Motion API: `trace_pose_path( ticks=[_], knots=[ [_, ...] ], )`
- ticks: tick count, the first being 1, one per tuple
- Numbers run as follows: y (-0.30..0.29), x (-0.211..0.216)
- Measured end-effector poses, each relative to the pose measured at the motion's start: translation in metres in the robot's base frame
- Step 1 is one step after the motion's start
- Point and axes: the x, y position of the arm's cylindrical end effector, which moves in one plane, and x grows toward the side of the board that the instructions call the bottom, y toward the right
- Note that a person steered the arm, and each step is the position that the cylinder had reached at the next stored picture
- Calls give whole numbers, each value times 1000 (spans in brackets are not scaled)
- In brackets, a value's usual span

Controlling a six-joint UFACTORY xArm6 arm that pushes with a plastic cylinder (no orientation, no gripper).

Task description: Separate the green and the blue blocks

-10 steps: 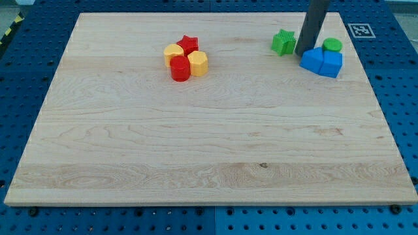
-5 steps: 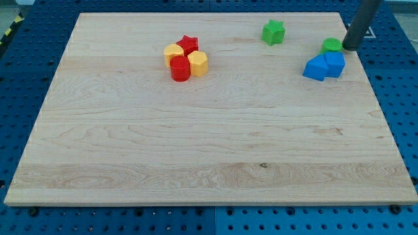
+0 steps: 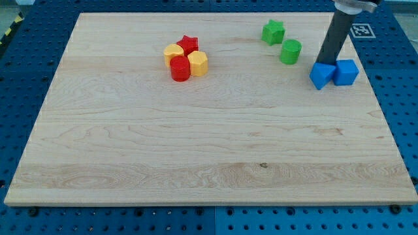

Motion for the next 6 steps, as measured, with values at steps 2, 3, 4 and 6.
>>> trace_pose_path(
  ticks=[2, 3, 4, 6],
  knots=[
    [-13, 5],
    [-22, -21],
    [-9, -65],
    [69, -34]
  ],
)
